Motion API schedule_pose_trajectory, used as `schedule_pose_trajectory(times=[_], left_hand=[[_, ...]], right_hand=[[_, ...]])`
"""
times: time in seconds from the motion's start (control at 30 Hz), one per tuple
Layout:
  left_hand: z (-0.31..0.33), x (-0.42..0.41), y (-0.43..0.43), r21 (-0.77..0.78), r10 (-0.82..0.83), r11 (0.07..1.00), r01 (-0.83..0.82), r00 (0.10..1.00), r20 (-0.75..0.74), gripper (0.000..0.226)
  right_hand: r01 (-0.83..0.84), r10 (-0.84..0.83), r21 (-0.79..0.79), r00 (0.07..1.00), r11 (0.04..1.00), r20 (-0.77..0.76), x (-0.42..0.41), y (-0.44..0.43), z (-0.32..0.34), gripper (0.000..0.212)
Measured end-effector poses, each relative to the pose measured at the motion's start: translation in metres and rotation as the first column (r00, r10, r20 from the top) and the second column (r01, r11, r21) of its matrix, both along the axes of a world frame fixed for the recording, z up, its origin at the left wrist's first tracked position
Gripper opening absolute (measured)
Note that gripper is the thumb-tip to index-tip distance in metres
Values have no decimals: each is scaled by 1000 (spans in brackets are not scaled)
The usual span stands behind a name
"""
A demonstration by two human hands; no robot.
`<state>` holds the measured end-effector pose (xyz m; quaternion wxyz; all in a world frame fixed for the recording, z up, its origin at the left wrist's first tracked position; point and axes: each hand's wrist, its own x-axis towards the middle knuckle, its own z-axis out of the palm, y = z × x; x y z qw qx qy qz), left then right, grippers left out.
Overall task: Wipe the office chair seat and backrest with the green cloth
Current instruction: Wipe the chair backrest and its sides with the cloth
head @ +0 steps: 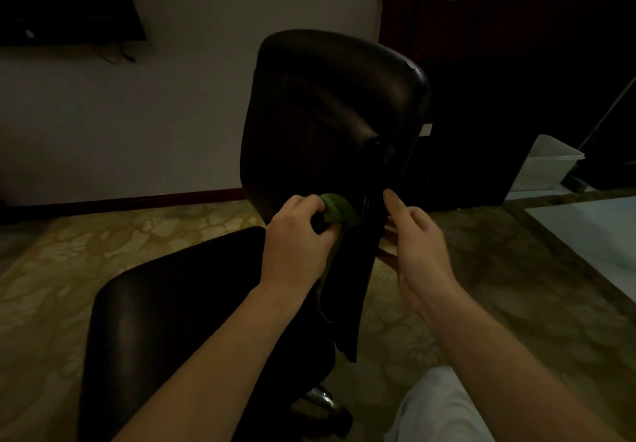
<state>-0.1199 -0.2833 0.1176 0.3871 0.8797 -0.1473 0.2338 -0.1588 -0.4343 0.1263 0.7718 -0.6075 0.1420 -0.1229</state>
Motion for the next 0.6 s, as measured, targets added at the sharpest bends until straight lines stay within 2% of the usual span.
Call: schedule_pose_trajectory(times=[0.13,0.37,0.6], left_hand=[[3,3,13,-24,-50,999,48,997,-64,15],[16,6,-2,-110,-52,992,59,997,65,27],[7,6,-6,-125,-16,992,20,999,31,17]], right_hand=[[-27,27,-2,1000,1000,-16,0,-2,-2,39],[-17,19,50,999,999,-32,-4,2,-8,31],[-24,25,64,1000,998,-1,-6,3,-11,28]])
